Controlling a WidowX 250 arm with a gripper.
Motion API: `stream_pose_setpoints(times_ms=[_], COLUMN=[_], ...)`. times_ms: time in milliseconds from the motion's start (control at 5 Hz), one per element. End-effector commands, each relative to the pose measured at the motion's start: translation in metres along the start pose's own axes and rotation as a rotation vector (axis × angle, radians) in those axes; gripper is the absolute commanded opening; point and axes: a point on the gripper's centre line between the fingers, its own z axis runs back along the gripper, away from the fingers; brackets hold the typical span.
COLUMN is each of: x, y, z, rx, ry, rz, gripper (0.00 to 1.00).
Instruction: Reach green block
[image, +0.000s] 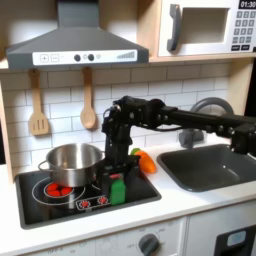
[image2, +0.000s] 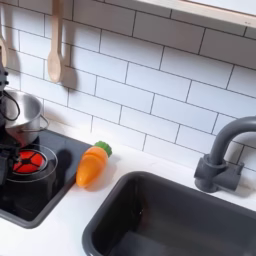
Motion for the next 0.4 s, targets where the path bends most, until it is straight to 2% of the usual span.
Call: stream_pose_setpoints(times_ms=[0,200], x=[0.0027,0.0034], y=[0.0006,0.0008], z=[-0.0116,-0.0146], rx=[-0.008,-0.01], ry=[0.025,0.029], rz=[-0.003,-0.008], gripper=[1.0,1.0])
